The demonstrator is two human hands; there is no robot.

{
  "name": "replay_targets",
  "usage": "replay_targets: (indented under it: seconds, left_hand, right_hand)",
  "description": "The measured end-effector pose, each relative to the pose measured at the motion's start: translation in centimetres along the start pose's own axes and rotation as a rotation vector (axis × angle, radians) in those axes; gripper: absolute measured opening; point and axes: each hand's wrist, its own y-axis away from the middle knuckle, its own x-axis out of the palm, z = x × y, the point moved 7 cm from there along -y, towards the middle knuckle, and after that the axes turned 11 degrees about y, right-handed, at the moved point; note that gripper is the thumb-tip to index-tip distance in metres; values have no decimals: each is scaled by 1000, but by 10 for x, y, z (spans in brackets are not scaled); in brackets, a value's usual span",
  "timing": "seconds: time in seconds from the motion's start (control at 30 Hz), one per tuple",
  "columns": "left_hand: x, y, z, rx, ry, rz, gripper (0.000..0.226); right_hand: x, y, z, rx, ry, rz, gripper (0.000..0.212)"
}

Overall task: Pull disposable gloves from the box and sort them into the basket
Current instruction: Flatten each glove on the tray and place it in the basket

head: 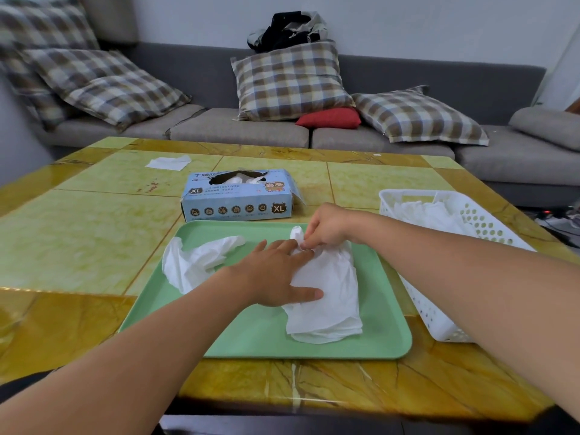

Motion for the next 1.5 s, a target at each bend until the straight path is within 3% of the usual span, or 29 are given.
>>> replay_targets:
  seconds: [0.13, 0.23, 0.3, 0.37, 0.43, 0.5, 0.6, 0.67, 0.77, 0.87, 0.97, 1.07, 1.13, 1.23, 1.37, 1.47, 1.5]
  left_hand:
    - [-1, 0, -1, -6, -17, 17, 92]
    - [0, -1, 0, -14, -13, 4, 103]
    - [1, -1, 1, -18, 0, 3, 109]
    - [2, 0, 1, -23, 18, 1, 112]
    - [-7, 1, 0, 2, 51, -47, 110]
    - [-24, 5, -8, 132, 114, -163, 92]
    - [-42, 21, -25, 341, 259, -256, 45]
    - [-34, 31, -33, 352, 392, -144, 21]
    - [-20, 41, -37, 305, 531, -57, 9]
    - [-9, 43, -31, 219, 571, -5, 21]
    - [-5, 48, -34, 187, 464, 24, 49]
    - [-3, 51, -40, 176, 393, 57, 61]
    - [-6, 48, -40, 189, 363, 25, 63]
    - [-16, 45, -40, 197, 411, -118, 40]
    - [-40, 48, -40, 131, 972, -286, 11]
    - [-56, 53, -38, 76, 1458, -352, 30]
    - [-60, 54, -39, 45, 1552, -370, 30]
  right_hand:
    - [-6, 2, -3, 87, 10, -62, 28]
    - [-15, 6, -18, 182, -76, -189, 21]
    - [-17, 13, -26, 226, -187, -188, 26]
    - [-22, 25, -21, 156, -149, -173, 34]
    - [-36, 49, -2, -93, 118, -218, 34]
    - [-29, 84, 20, -370, 346, -62, 34]
    - [4, 123, 26, -469, 466, 288, 34]
    - [14, 132, 26, -491, 498, 306, 33]
    - [17, 146, 17, -495, 436, 334, 39]
    - [21, 156, 7, -492, 464, 284, 45]
    - [37, 152, 9, -562, 574, 124, 29]
    - [43, 146, 12, -587, 595, 86, 15]
    - [32, 142, 10, -527, 452, 116, 13]
    - [7, 137, 2, -393, -32, 201, 16]
    - [-18, 140, 0, -340, -536, 315, 14]
    - [-43, 142, 0, -312, -914, 287, 18]
    - [-50, 141, -1, -305, -1030, 266, 32]
